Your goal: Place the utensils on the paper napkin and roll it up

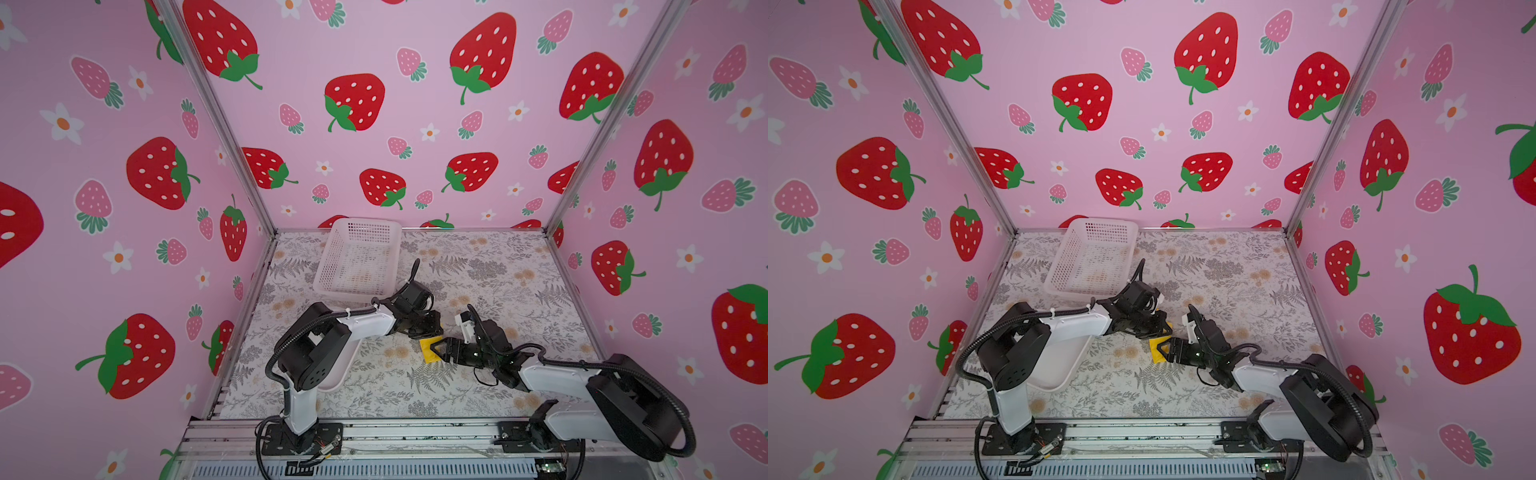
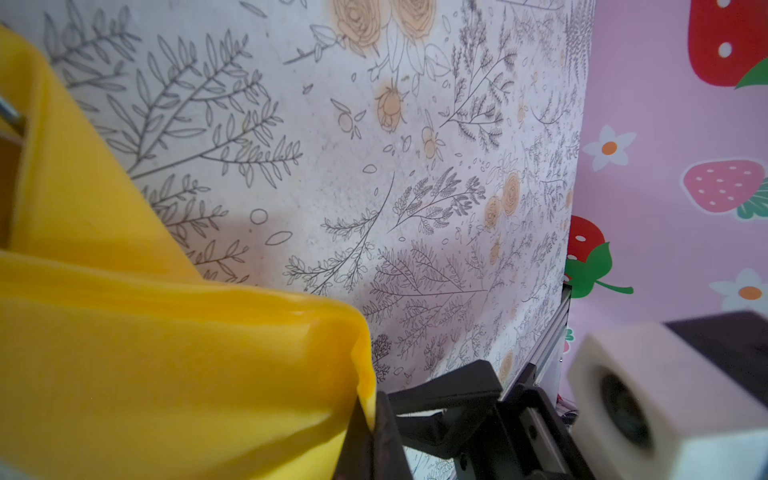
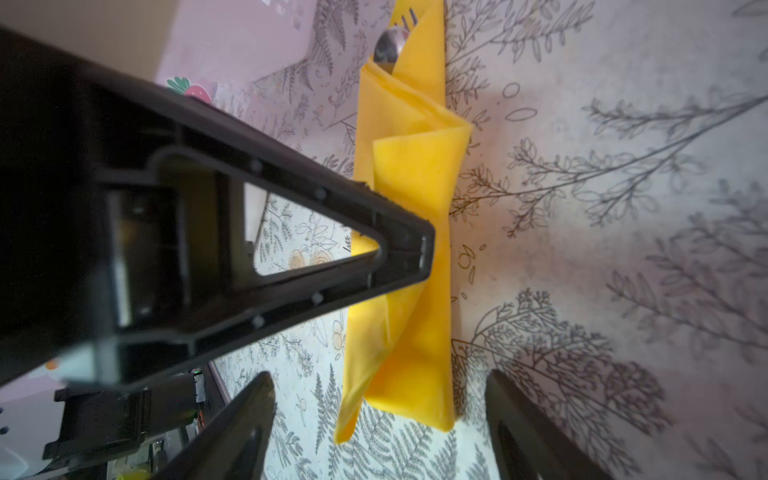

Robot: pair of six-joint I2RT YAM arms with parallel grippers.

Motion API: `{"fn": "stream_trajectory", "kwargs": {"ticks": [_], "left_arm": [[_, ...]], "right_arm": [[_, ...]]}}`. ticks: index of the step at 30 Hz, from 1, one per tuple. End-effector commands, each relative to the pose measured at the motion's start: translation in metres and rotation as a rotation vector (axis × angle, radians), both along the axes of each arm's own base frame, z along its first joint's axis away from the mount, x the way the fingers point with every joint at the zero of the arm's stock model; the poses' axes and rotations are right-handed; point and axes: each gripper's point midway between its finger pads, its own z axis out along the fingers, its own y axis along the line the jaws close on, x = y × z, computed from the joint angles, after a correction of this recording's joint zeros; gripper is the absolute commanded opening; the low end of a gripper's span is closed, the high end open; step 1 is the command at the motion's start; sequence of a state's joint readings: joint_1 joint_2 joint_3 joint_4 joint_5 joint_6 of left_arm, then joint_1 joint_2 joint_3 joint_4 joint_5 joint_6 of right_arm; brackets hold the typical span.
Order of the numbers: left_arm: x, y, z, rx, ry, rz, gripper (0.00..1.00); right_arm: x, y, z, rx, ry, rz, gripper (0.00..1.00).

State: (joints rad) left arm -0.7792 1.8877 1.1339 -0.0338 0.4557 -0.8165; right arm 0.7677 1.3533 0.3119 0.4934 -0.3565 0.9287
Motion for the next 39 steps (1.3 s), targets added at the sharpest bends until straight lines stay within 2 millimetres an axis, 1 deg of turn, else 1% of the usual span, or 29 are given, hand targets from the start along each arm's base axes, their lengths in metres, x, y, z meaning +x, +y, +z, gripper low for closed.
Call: {"fn": "stream_trajectory", "kwargs": {"ticks": [1, 5, 10, 15, 23, 28, 31, 35, 38, 39], "left_arm": [[0.003, -0.009, 0.015, -0.031, -0.018, -0.013, 0.00], [0.003, -0.009, 0.016, -0.033, -0.020, -0.012, 0.00], [0.004, -0.010, 0.018, -0.040, -0.022, -0.015, 0.00], [0.005, -0.012, 0.019, -0.048, -0.021, -0.014, 0.00], [0.005, -0.014, 0.021, -0.058, -0.020, -0.013, 0.00], [0.005, -0.015, 0.021, -0.063, -0.016, -0.013, 0.00], [0.005, -0.015, 0.021, -0.064, -0.015, -0.013, 0.00], [0.006, -0.014, 0.020, -0.064, -0.014, -0.010, 0.00], [0.005, -0.015, 0.020, -0.065, -0.012, -0.010, 0.00], [0.005, -0.015, 0.020, -0.066, -0.012, -0.011, 0.00]], "right_arm": [[0.005, 0.013, 0.004, 0.001, -0.030, 0.030, 0.81], [0.008, 0.014, -0.004, -0.027, -0.025, 0.018, 0.79], [0.010, 0.008, -0.020, -0.089, -0.013, -0.008, 0.76], [0.009, 0.007, -0.027, -0.102, -0.006, -0.013, 0.71], [0.007, 0.009, -0.031, -0.065, 0.011, -0.017, 0.56], [0.005, 0.009, -0.033, -0.052, 0.020, -0.023, 0.52], [0.004, 0.008, -0.033, -0.041, 0.024, -0.030, 0.46], [0.003, 0.008, -0.033, -0.025, 0.028, -0.035, 0.41], [0.001, 0.006, -0.034, -0.024, 0.035, -0.039, 0.40], [0.001, 0.006, -0.034, -0.022, 0.035, -0.039, 0.37]]}}
